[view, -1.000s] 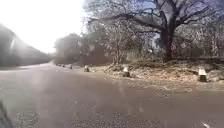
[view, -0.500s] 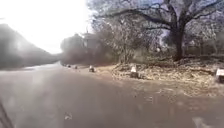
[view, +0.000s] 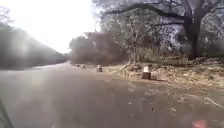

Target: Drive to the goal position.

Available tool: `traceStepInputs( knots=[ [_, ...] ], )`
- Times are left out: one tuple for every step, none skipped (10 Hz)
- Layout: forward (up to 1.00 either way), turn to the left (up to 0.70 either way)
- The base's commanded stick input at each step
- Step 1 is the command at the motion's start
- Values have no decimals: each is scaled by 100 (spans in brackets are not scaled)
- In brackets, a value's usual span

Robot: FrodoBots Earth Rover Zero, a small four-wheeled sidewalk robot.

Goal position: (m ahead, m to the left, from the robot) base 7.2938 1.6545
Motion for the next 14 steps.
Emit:
traceStepInputs(
  knots=[
    [100, 27],
    [100, 27],
    [100, 26],
    [100, 15],
    [100, 4],
    [100, 0],
    [100, 0],
    [100, 25],
    [100, 14],
    [100, 3],
    [100, 0],
    [100, 0],
    [100, 0],
    [100, 0]
  ],
)
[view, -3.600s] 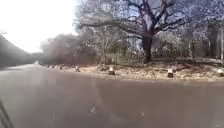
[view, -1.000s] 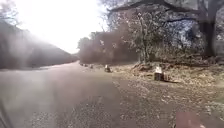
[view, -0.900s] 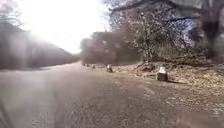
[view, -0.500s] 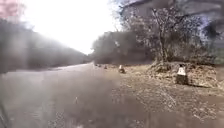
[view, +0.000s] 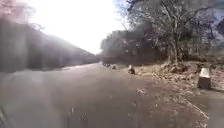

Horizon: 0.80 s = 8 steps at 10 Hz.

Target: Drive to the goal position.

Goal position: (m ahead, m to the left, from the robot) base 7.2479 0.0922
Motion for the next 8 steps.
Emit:
traceStepInputs(
  knots=[
    [100, 0],
    [100, -27],
    [100, -27],
    [100, 0],
    [100, 0],
    [100, 0],
    [100, 0],
    [100, 0]
  ],
)
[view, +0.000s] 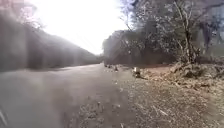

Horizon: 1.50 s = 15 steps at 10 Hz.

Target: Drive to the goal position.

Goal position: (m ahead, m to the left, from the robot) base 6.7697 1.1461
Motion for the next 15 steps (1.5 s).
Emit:
traceStepInputs(
  knots=[
    [100, 0],
    [100, 0],
    [100, 0],
    [100, 0],
    [100, 0],
    [100, 10],
    [100, 21],
    [100, 22],
    [100, 10],
    [100, 0],
    [100, 0],
    [100, 0],
    [100, 0],
    [100, 0],
    [100, 27]
  ],
)
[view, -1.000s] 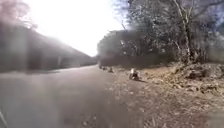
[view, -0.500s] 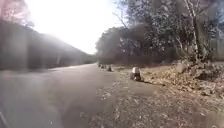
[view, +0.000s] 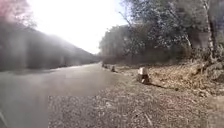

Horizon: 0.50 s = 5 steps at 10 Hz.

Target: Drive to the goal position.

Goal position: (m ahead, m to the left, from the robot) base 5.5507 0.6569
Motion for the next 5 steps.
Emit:
traceStepInputs(
  knots=[
    [100, 27],
    [100, 27],
    [100, 27],
    [100, 27],
    [100, 22]
  ],
)
